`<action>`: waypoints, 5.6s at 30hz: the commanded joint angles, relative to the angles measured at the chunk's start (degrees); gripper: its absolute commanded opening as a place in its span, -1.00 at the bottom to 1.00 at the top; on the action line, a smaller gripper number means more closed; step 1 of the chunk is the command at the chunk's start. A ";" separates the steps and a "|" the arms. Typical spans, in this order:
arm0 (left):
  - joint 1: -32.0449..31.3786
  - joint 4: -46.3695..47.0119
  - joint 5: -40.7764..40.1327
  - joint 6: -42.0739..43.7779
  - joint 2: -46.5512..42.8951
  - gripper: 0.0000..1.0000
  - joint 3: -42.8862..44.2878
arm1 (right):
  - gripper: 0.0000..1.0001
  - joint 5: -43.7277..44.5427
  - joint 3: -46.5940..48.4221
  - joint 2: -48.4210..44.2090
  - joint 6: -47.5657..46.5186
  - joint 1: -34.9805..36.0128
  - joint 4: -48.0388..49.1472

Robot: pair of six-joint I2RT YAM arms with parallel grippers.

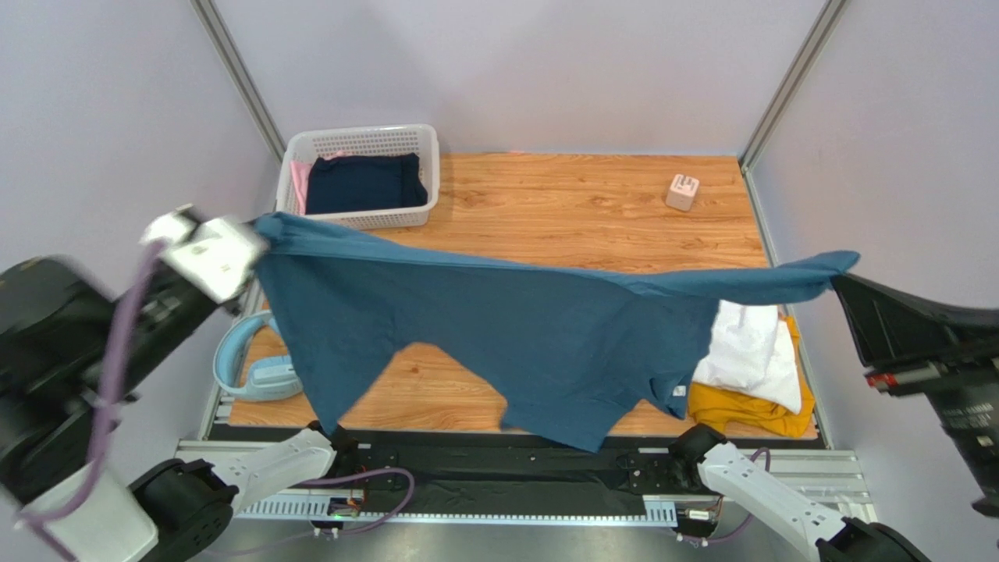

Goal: Fold and stack the t-shirts
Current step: Flatten out the tshirt

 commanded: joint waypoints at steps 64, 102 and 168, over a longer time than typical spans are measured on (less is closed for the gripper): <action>19.80 12.22 17.37 -1.12 -18.63 -1.00 -27.73 | -1.00 3.71 -9.06 6.26 -0.36 -12.21 17.46; 19.80 30.78 -3.98 -5.78 -4.75 -1.00 -53.51 | 0.43 -12.54 -38.21 47.23 -0.18 56.70 23.27; 19.80 30.61 2.51 -13.16 1.67 -1.00 -49.73 | -1.00 -15.27 -57.83 37.28 5.45 -10.08 27.14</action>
